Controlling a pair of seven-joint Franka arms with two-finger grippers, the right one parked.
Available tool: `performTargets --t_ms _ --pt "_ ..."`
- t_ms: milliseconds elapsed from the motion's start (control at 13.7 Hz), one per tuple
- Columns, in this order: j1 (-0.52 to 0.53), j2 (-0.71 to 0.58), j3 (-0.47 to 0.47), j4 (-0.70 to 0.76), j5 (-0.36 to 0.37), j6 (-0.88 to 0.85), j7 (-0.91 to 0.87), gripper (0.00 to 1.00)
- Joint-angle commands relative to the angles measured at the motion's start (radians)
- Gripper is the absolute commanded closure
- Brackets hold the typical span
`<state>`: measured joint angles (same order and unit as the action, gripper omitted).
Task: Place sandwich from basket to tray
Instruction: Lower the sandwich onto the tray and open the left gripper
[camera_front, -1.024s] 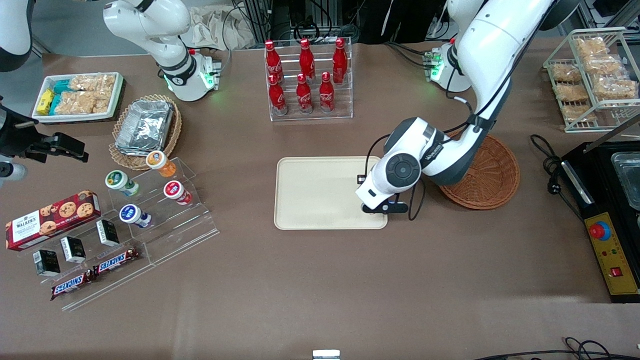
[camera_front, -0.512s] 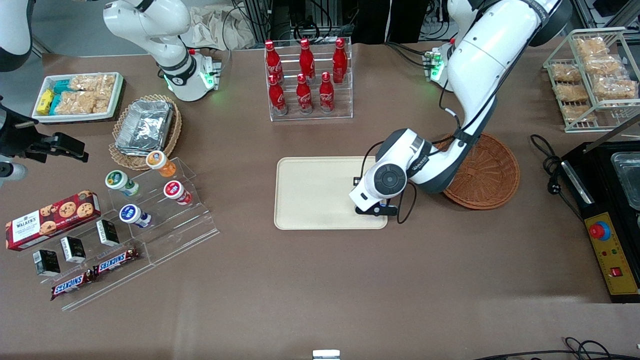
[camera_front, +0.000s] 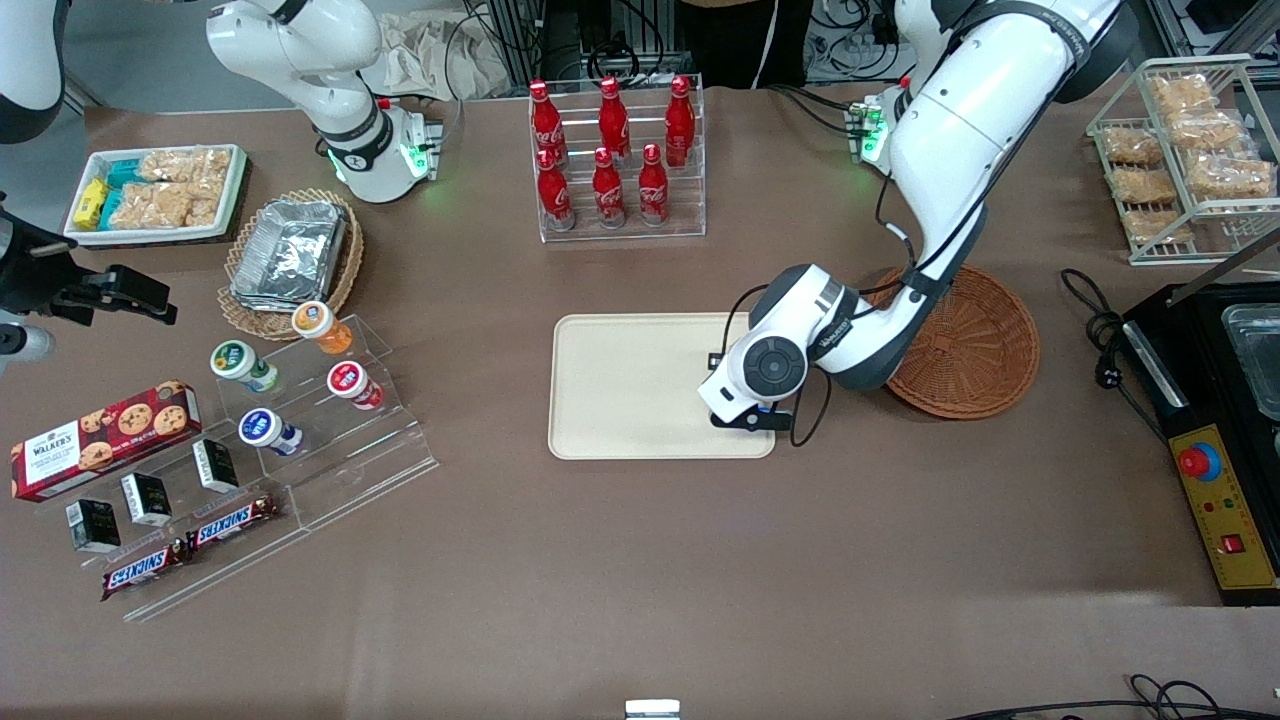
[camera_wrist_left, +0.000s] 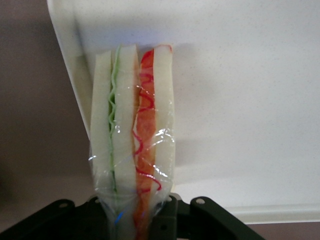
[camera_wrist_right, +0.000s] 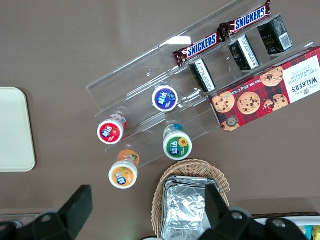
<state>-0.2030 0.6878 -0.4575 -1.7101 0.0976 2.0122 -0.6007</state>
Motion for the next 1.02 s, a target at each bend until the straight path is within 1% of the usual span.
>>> performTargets --t_ms 0,73,146,220,366,512,951 --pt "-0.007 0.009 0.002 0.017 0.019 -0.015 0.002 0.69" --pt "-0.007 0.009 0.002 0.017 0.017 -0.015 0.001 0.47" --pt "-0.007 0.009 0.003 0.017 0.017 -0.015 -0.002 0.16" --pt "-0.007 0.009 0.003 0.017 0.017 -0.015 -0.005 0.01" --pt "-0.006 0.004 0.003 0.017 0.017 -0.023 -0.01 0.0" --pt "-0.003 -0.016 0.003 0.029 0.017 -0.076 -0.01 0.0" --pt "0.019 -0.158 0.008 0.038 0.013 -0.161 -0.001 0.0"
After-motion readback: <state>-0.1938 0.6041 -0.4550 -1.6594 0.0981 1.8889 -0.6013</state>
